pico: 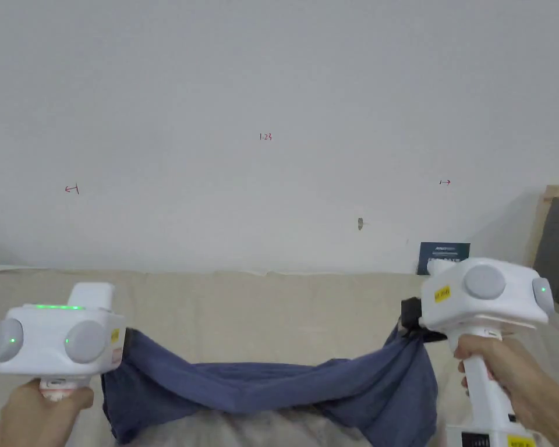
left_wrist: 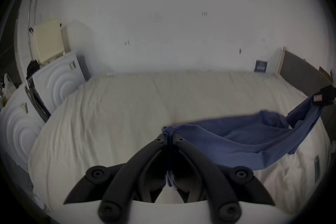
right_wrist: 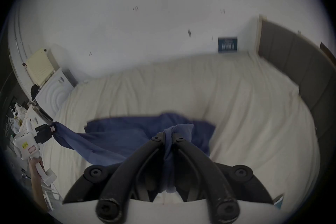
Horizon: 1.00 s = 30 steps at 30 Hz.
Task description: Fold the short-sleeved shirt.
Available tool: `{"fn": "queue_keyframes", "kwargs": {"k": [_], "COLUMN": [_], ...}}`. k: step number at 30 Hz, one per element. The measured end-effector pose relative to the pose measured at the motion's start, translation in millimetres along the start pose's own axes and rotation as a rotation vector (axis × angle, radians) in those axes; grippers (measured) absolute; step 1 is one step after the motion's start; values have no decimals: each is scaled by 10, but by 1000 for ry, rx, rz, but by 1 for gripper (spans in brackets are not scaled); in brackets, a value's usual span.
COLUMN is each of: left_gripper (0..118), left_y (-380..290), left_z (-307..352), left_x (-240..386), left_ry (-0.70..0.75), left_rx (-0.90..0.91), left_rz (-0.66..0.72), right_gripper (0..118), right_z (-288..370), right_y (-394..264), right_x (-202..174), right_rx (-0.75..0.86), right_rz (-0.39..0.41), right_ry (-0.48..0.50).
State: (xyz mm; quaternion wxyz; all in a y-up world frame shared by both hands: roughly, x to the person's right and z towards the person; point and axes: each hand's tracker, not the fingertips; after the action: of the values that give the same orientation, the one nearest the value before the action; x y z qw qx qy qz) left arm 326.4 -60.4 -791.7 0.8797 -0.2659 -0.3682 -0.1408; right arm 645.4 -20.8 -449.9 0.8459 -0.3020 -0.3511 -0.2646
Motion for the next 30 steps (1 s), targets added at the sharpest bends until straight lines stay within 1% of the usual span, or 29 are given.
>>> {"fn": "queue_keyframes", "kwargs": {"k": [2, 5, 6, 8, 11, 12, 14, 15, 16, 17, 20, 21, 22, 23, 25, 26, 27, 29, 30], "left_gripper": [4, 4, 4, 4, 4, 4, 4, 4, 4, 4, 4, 4, 4, 4, 4, 4, 4, 4, 4], "left_y": [-276, -682, -786, -1040, -1379, -1477, -1684, -1772, -1855, -1953, -2287, -2385, -2516, -2634, -2836, -2923, -2995, -3133, -3181], "left_z": [0, 146, 195, 279, 436, 501, 682, 769, 858, 948, 1285, 1386, 1509, 1621, 1833, 1932, 2027, 2204, 2263], "left_x": [-20, -27, -46, -129, -202, -225, -268, -299, -335, -376, -502, -534, -556, -575, -600, -608, -616, -636, -621], "left_ry": [-28, -21, -16, -58, -33, -27, -24, -26, -30, -37, -59, -58, -59, -69, -79, -88, -86, -91, -82], "left_rx": [-56, -65, -91, -138, -169, -172, -168, -166, -169, -176, -174, -184, -185, -186, -195, -200, -202, -206, -206], "left_rz": [-5, -34, -19, 40, 9, 8, -1, -1, 7, 19, 68, 80, 74, 61, 52, 52, 63, 75, 74], "right_gripper": [6, 5, 5, 5, 5, 5, 5, 5, 5, 5, 6, 5, 6, 5, 5, 6, 6, 5, 5], "right_z": [-111, -70, -59, -5, 219, 284, 445, 518, 596, 686, 1002, 1096, 1188, 1270, 1387, 1452, 1500, 1588, 1601], "right_y": [-335, -844, -990, -1295, -1753, -1868, -2146, -2242, -2346, -2450, -2736, -2811, -2906, -3007, -3196, -3301, -3411, -3616, -3680], "right_x": [102, 181, 201, 270, 345, 367, 435, 481, 531, 560, 645, 677, 717, 742, 746, 722, 690, 633, 627], "right_rx": [-54, -74, -84, -111, -106, -106, -96, -96, -98, -99, -70, -66, -67, -72, -82, -89, -97, -118, -122], "right_rz": [-16, -7, -17, -75, -68, -70, -78, -97, -114, -112, -113, -129, -165, -178, -150, -99, -66, -39, -45], "right_ry": [9, 22, 17, 32, 61, 56, 52, 58, 68, 71, 43, 44, 55, 59, 46, 19, 1, -19, -13]}}
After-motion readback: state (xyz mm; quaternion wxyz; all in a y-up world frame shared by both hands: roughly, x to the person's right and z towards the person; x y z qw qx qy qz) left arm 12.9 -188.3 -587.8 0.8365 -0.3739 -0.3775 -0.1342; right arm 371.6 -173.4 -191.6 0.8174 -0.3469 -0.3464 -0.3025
